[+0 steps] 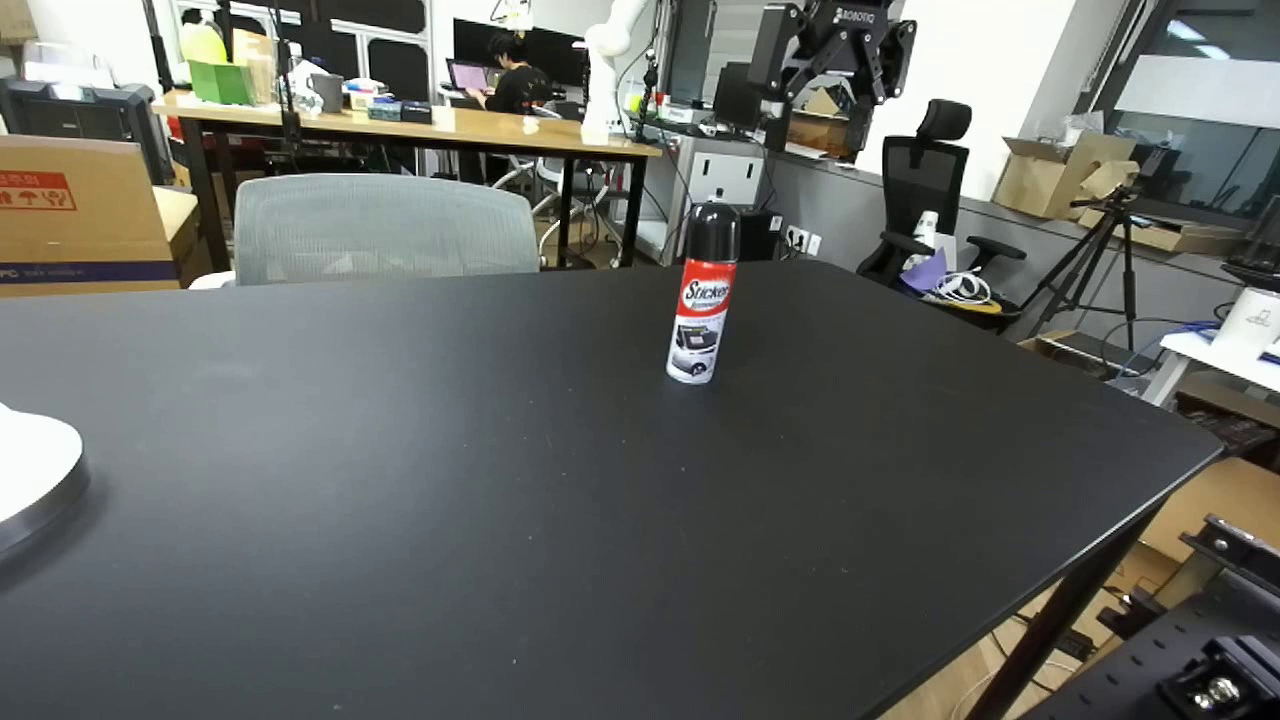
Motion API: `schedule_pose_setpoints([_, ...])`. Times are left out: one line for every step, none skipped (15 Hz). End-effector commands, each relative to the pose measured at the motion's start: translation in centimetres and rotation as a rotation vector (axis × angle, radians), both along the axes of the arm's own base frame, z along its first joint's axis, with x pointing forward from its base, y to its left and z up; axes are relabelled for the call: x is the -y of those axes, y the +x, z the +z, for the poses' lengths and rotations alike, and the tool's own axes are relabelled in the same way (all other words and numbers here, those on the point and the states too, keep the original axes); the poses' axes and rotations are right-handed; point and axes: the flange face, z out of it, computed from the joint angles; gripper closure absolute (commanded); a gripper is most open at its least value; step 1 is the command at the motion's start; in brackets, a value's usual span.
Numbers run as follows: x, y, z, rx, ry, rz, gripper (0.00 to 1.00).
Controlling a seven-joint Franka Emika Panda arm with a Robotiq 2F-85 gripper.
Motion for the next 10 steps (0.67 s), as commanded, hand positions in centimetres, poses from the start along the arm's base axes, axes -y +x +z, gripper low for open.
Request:
schedule_pose_setpoints([-2.2, 1.1, -1.1, -0.011, 0.035, -0.002, 0.00])
schedule_pose_setpoints([-2.8, 1.5, -1.7, -0.021, 0.042, 0.000, 0.00])
schedule_pose_setpoints([-3.3, 1.8, -2.2, -0.030, 0.050, -0.001, 0.00])
schedule_pose_setpoints([-3.7, 2.1, -2.8, -0.038, 0.056, 0.011, 0.00])
schedule_pose_setpoints([-3.9, 2.4, -3.2, -0.045, 0.057, 0.006, 0.00])
schedule_pose_setpoints([-3.9, 2.8, -3.7, -0.053, 0.058, 0.010, 0.00])
schedule_pose_setpoints([-3.9, 3.1, -4.0, -0.059, 0.058, 0.007, 0.00])
schedule_pose_setpoints([-3.8, 3.4, -4.4, -0.062, 0.056, 0.007, 0.00])
schedule_pose_setpoints([-3.7, 3.8, -4.6, -0.064, 0.053, 0.007, 0.00])
schedule_pose_setpoints([-3.7, 4.1, -5.0, -0.067, 0.052, 0.008, 0.00])
